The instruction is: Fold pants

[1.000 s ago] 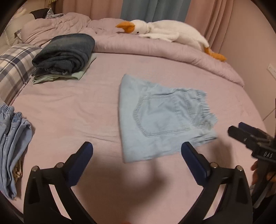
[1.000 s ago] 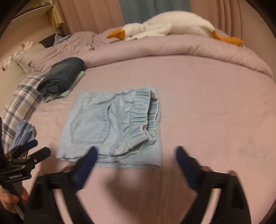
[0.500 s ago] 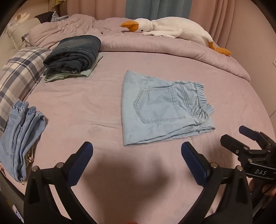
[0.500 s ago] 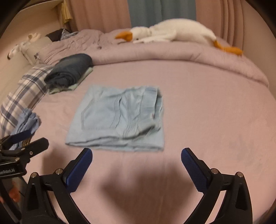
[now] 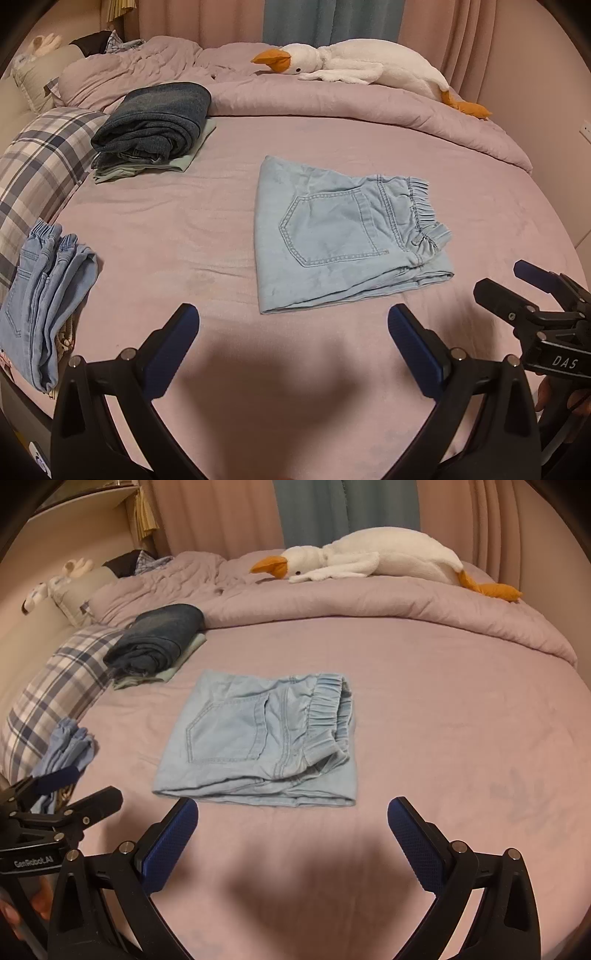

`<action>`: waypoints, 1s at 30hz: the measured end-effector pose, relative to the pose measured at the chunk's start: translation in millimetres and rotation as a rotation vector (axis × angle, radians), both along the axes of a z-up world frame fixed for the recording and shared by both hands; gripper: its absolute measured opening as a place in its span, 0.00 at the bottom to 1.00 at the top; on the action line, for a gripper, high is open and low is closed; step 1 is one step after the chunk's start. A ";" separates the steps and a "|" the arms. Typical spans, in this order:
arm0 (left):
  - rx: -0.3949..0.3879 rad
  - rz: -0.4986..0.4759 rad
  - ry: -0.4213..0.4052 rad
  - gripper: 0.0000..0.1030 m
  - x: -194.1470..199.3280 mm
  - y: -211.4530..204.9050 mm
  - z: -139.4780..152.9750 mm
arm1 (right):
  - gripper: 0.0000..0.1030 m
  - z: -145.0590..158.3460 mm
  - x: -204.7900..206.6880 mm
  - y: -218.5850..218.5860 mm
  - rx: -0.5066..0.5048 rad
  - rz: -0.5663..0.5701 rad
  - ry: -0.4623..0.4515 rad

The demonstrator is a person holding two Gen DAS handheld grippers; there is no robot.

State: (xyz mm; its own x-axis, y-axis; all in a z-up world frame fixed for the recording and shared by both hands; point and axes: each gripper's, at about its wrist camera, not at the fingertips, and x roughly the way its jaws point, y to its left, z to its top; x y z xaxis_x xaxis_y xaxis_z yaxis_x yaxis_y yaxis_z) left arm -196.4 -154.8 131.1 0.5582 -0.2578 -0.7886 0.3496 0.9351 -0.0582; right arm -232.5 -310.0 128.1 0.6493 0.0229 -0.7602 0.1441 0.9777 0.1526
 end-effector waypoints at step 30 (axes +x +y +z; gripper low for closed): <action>-0.013 0.006 0.004 0.99 0.8 1.4 1.0 | 0.99 8.4 -0.6 8.2 -0.017 0.021 -0.014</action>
